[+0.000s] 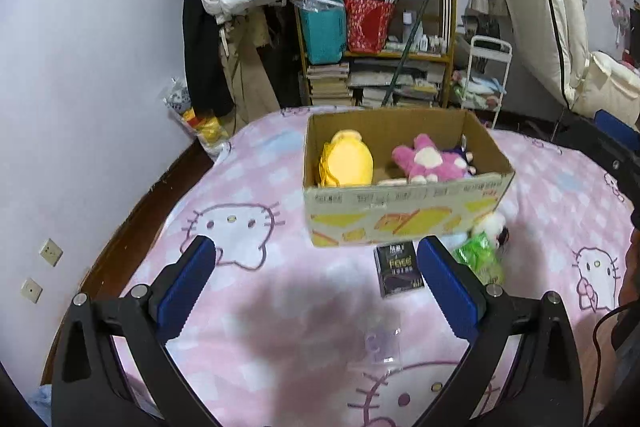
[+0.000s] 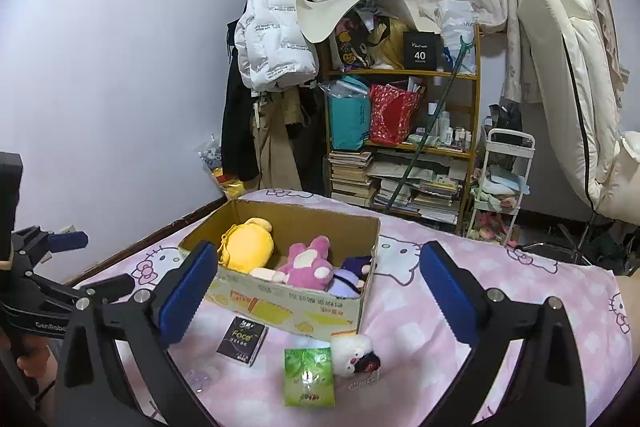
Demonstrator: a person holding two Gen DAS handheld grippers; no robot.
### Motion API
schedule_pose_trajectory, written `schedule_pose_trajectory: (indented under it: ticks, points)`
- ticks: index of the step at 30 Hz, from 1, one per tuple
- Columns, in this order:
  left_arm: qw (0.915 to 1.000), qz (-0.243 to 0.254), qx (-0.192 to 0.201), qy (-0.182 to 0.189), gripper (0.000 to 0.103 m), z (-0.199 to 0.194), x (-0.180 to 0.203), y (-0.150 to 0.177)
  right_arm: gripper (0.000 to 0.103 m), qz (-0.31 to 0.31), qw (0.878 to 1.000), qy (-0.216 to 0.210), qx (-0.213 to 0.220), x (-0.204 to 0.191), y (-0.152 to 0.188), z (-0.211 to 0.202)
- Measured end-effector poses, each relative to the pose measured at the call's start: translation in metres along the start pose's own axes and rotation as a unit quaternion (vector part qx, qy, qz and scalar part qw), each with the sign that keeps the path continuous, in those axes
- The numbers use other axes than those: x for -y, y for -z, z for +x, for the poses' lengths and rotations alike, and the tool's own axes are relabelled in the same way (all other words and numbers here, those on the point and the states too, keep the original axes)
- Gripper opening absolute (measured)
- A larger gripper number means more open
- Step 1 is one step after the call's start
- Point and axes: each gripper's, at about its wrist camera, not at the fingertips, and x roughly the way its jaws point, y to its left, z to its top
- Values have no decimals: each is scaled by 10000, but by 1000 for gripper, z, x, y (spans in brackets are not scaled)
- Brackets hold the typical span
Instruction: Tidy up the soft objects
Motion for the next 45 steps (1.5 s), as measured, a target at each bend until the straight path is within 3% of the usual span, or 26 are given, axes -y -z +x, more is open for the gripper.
schedule_pose_trajectory:
  ticks: [18, 30, 36, 45]
  points:
    - [9971, 169, -737, 34, 99, 28, 12, 25, 103, 46, 9984, 26, -556, -1, 42, 12]
    - [9920, -25, -1227, 310, 100, 58, 13, 35, 103, -16, 9952, 29, -977, -1, 56, 34]
    - [9901, -120, -1383, 211, 99, 71, 11, 42, 103, -3, 9941, 51, -1080, -1, 60, 43]
    - [9835, -371, -1731, 364, 99, 94, 6, 46, 103, 51, 9907, 20, -1358, 7, 67, 59]
